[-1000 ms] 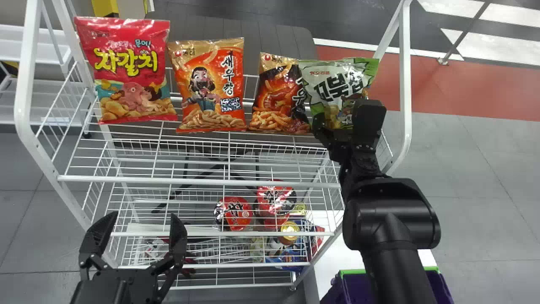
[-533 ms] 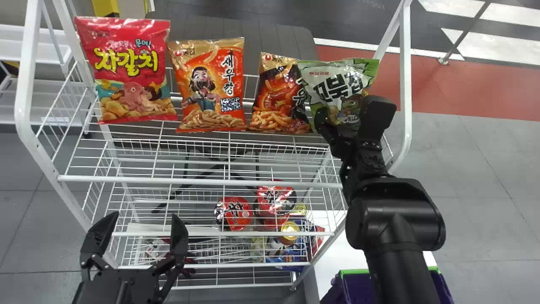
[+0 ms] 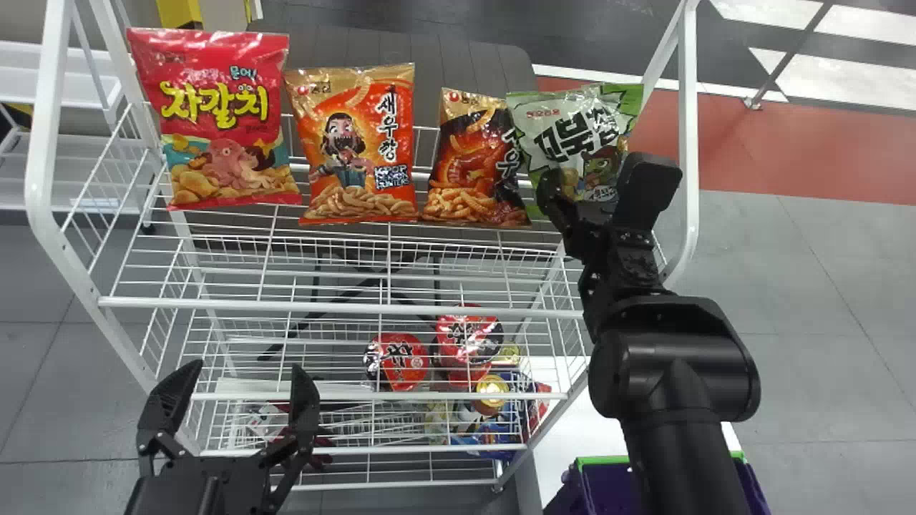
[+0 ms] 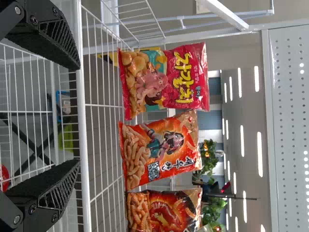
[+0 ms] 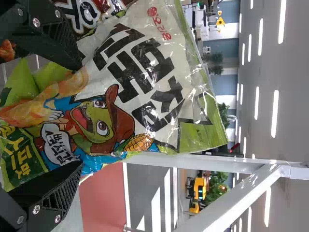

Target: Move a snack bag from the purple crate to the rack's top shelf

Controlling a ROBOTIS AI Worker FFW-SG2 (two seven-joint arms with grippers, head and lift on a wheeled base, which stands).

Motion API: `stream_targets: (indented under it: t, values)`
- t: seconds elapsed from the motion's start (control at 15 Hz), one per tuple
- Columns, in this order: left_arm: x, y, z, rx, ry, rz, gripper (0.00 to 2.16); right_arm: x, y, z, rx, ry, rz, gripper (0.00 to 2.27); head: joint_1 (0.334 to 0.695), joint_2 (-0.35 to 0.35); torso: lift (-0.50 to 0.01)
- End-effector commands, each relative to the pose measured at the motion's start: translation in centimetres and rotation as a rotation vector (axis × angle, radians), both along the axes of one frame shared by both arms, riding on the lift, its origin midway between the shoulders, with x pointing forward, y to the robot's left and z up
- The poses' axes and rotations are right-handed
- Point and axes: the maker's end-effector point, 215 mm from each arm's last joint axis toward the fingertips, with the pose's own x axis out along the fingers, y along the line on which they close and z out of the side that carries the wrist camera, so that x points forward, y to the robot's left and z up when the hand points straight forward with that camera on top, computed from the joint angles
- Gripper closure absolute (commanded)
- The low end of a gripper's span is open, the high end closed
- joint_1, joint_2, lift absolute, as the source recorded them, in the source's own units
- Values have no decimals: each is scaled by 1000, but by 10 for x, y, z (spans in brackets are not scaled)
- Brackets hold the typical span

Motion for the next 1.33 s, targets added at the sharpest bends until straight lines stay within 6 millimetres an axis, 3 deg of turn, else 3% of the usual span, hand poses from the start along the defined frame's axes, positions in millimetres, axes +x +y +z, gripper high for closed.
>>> stream_targets:
  t: [0.0, 0.4, 1.27]
  values:
    - [1, 0, 1, 1, -2, -1, 137, -1, 1, -4, 20, 8, -1, 140, 695, -197, 0]
    - [-1, -2, 0, 4, 1, -1, 137, -5, -8, -28, 158, 72, -27, 140, 695, -208, 0]
    - [-1, -3, -4, 11, 11, -3, 137, -10, -5, -19, 341, 67, 19, 140, 695, -212, 0]
